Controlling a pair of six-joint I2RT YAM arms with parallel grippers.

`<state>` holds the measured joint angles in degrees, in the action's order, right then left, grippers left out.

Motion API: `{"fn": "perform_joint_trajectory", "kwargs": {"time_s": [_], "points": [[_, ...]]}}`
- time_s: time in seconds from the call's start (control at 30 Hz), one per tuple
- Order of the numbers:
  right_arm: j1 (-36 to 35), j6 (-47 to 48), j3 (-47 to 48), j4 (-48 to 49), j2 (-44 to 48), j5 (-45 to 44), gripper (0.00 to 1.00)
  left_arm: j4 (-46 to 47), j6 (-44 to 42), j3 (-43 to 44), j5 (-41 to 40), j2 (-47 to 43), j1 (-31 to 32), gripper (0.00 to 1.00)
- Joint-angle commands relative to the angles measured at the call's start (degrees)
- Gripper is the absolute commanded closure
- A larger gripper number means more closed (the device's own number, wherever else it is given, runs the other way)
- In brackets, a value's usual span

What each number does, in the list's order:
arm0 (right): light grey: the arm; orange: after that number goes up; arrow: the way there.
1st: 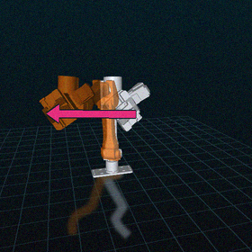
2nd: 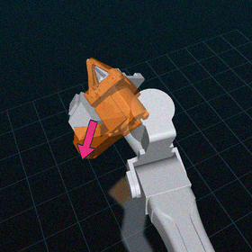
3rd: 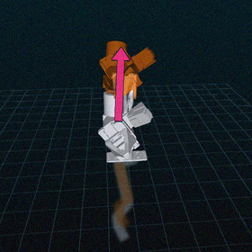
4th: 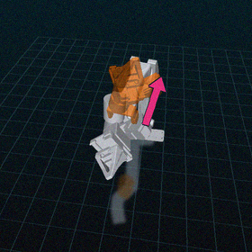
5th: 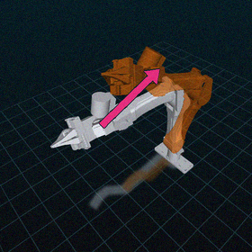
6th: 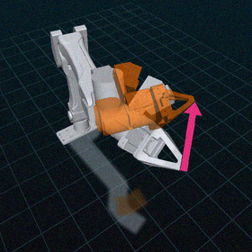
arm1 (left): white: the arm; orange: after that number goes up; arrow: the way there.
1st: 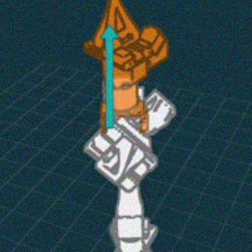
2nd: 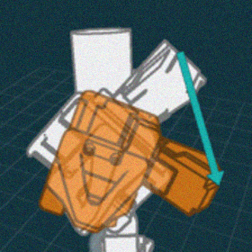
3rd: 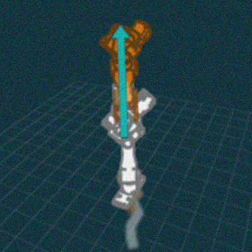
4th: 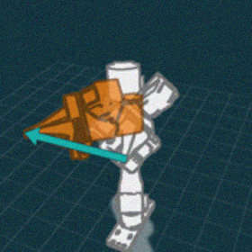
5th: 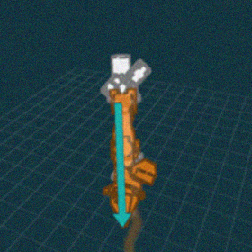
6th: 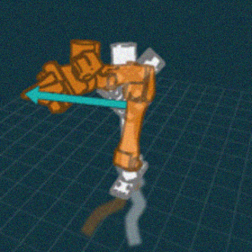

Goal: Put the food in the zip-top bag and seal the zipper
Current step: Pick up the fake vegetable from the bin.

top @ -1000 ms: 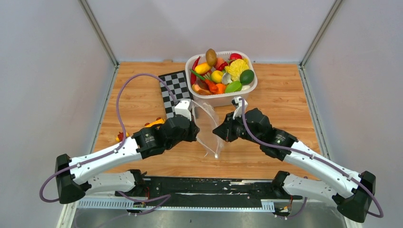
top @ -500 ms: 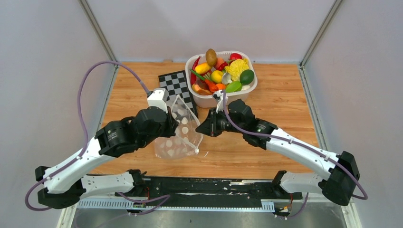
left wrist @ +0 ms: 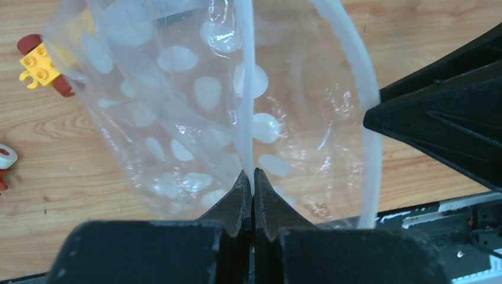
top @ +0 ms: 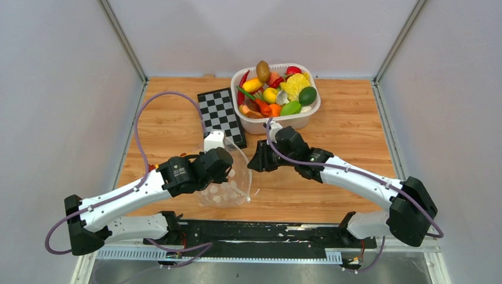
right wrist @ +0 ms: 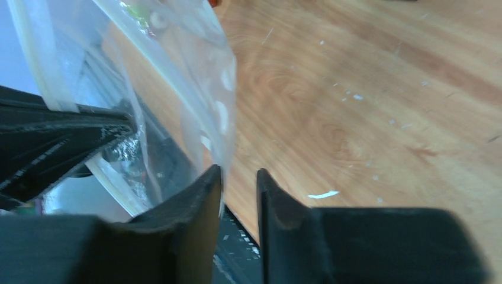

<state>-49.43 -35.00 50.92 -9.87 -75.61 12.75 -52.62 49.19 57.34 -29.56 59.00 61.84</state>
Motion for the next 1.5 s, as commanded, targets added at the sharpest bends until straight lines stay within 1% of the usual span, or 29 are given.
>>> {"fn": "perform_joint_trajectory", "kwargs": {"time_s": [0.0,0.03,0.07,0.1,0.2,0.3,0.47,0.6,0.7,0.83,0.97,1.1,1.23,1.33,1.47], "points": [[0.8,7.7,4.5,-0.9,4.3,-2.5,0.6,6.0,1.2,-0.8,-4.8,-1.9,-0.1,1.0],[1.0,9.5,5.0,-1.1,5.6,-3.2,0.51,6.6,1.1,-1.2,-5.4,-2.3,0.0,1.0],[1.3,11.0,5.5,-1.5,6.6,-4.4,0.47,7.2,0.8,-1.5,-5.7,-2.5,0.0,1.0],[1.7,12.4,6.1,-2.0,7.5,-5.9,0.46,7.6,0.7,-1.8,-5.8,-2.7,0.0,1.0],[3.7,15.7,9.3,-5.3,9.0,-12.2,0.46,9.0,0.6,-2.9,-5.7,-3.1,-0.1,1.0],[7.5,16.7,13.7,-9.0,7.6,-20.4,0.46,10.0,0.5,-3.8,-4.8,-3.3,-0.1,1.0],[14.2,16.4,17.9,-8.7,3.1,-25.4,0.45,12.0,0.5,-5.3,-3.5,-3.9,-0.1,1.0],[18.9,15.7,21.2,-8.0,-1.7,-23.2,0.45,13.6,0.3,-6.2,-2.3,-4.3,-0.1,1.0],[21.0,18.8,26.1,-8.5,-7.0,-22.1,0.46,13.5,0.1,-6.2,-2.2,-4.4,-0.1,1.0],[22.2,20.5,33.8,-12.3,-16.3,-22.7,0.49,13.4,-0.3,-6.2,-2.3,-4.7,-0.1,1.0],[22.5,21.8,40.4,-13.2,-23.6,-23.9,0.5,13.7,-0.5,-6.1,-2.2,-4.8,-0.1,1.0],[23.0,21.0,46.9,-16.0,-30.9,-25.0,0.51,13.6,-0.8,-6.0,-1.8,-5.0,-0.1,1.0],[23.1,20.5,51.1,-17.1,-35.5,-27.3,0.53,13.7,-0.7,-6.5,-1.9,-5.4,-0.1,1.0],[23.1,20.2,54.0,-19.7,-38.7,-29.6,0.53,13.9,-0.7,-6.8,-2.0,-5.6,-0.1,1.0],[23.1,19.5,53.5,-18.1,-39.8,-30.0,0.54,13.7,-0.9,-6.5,-2.1,-5.9,-0.2,1.0]]}}
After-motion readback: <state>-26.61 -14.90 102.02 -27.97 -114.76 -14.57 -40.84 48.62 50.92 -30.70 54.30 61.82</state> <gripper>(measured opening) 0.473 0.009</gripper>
